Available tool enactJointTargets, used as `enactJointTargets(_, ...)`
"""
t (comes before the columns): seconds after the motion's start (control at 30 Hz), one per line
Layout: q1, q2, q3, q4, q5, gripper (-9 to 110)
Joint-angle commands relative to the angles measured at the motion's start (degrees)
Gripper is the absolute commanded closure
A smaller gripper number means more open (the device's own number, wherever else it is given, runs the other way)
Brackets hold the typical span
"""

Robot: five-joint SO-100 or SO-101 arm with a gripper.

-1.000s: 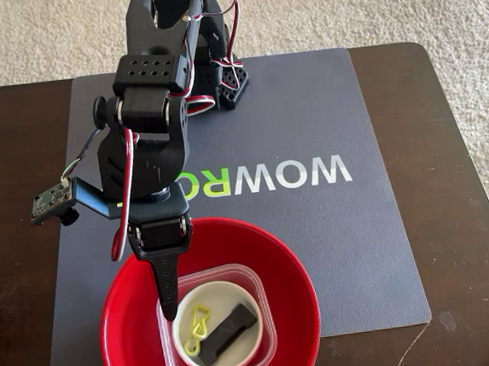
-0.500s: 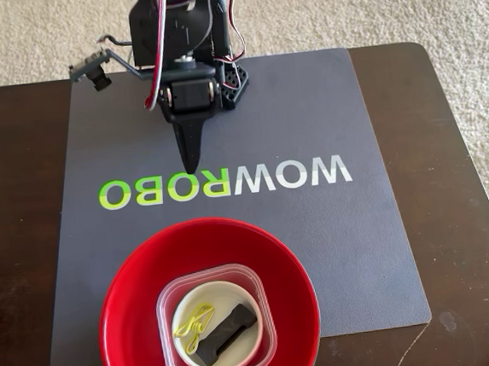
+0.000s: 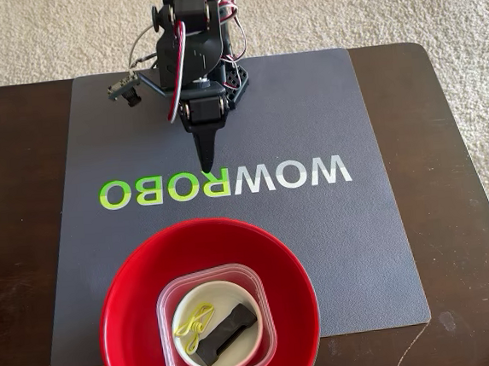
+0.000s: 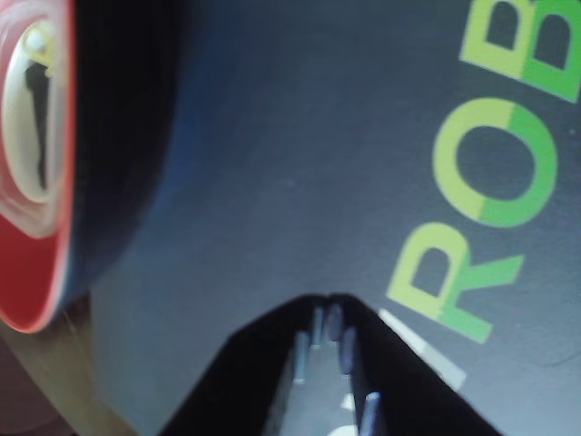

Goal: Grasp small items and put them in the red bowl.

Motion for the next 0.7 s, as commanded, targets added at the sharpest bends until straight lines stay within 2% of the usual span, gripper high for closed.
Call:
enactJointTargets(0.0, 3.08, 16.44, 6.77, 4.83, 2.02, 102)
enactJointTargets(0.17, 5.89, 16.88, 7.82, 4.13, -0.62, 101)
enactJointTargets(0.3, 8.17, 16.88, 7.82, 4.22, -2.90, 97)
enactJointTargets(0.37, 8.35, 16.88, 7.82, 4.13, -2.90, 101)
enactJointTargets(0.5, 10.63, 16.88, 7.82, 3.78, -5.01, 101)
enactJointTargets(0.67, 8.70, 16.88, 8.26, 2.55, -9.14, 101)
